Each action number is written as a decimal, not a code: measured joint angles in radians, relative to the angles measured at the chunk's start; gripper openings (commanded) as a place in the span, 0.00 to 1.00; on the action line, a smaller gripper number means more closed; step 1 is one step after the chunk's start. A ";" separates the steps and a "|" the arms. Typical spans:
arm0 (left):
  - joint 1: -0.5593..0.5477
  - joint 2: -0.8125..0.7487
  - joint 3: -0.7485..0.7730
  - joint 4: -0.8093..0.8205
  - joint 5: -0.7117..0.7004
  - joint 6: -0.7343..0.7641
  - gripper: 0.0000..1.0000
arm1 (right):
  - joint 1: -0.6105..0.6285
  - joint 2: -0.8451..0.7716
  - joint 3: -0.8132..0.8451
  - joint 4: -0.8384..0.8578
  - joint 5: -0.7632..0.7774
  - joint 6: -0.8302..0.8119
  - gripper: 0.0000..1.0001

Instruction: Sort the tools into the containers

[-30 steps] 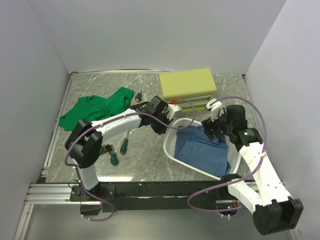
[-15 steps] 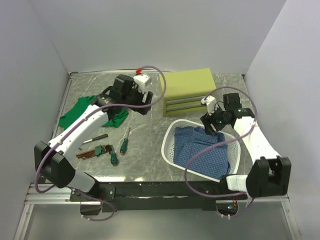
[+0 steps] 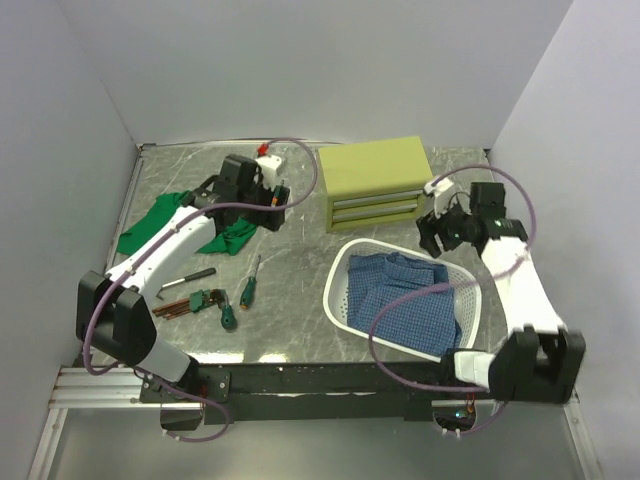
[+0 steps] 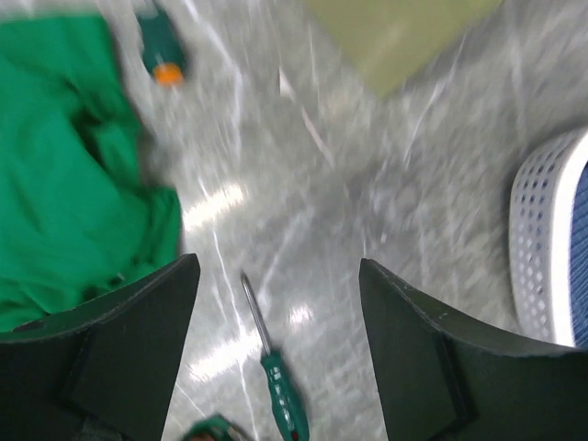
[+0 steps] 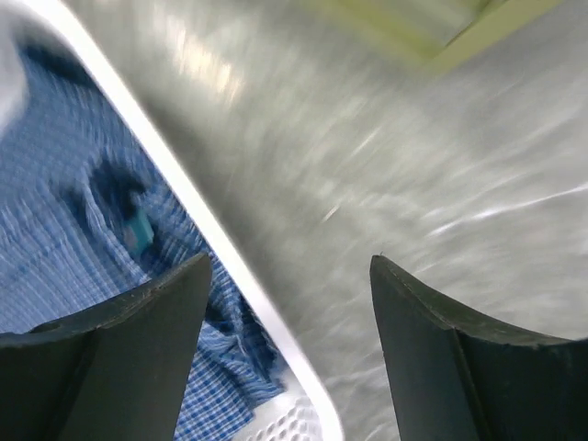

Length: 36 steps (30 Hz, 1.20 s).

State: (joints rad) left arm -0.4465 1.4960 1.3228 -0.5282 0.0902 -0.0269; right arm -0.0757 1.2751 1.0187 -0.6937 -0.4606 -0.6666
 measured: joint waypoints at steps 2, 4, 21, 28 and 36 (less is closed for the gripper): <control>0.000 0.001 -0.047 -0.005 0.004 -0.001 0.74 | 0.008 -0.092 -0.009 0.071 -0.004 0.047 0.78; 0.000 0.001 -0.084 -0.023 0.015 -0.003 0.71 | 0.017 -0.183 -0.007 0.156 -0.005 0.105 0.78; -0.096 -0.075 -0.315 -0.007 0.164 0.080 0.01 | 0.092 -0.497 0.143 0.225 0.074 0.374 0.75; -0.312 -0.019 -0.335 0.022 0.185 0.190 0.01 | 0.092 -0.658 0.212 0.236 0.209 0.397 0.75; -0.425 0.257 -0.075 0.023 0.259 0.256 0.01 | 0.091 -0.647 0.237 0.195 0.333 0.388 0.76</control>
State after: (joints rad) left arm -0.8711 1.7527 1.2476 -0.5053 0.3496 0.2291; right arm 0.0154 0.6277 1.2560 -0.4992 -0.1276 -0.2790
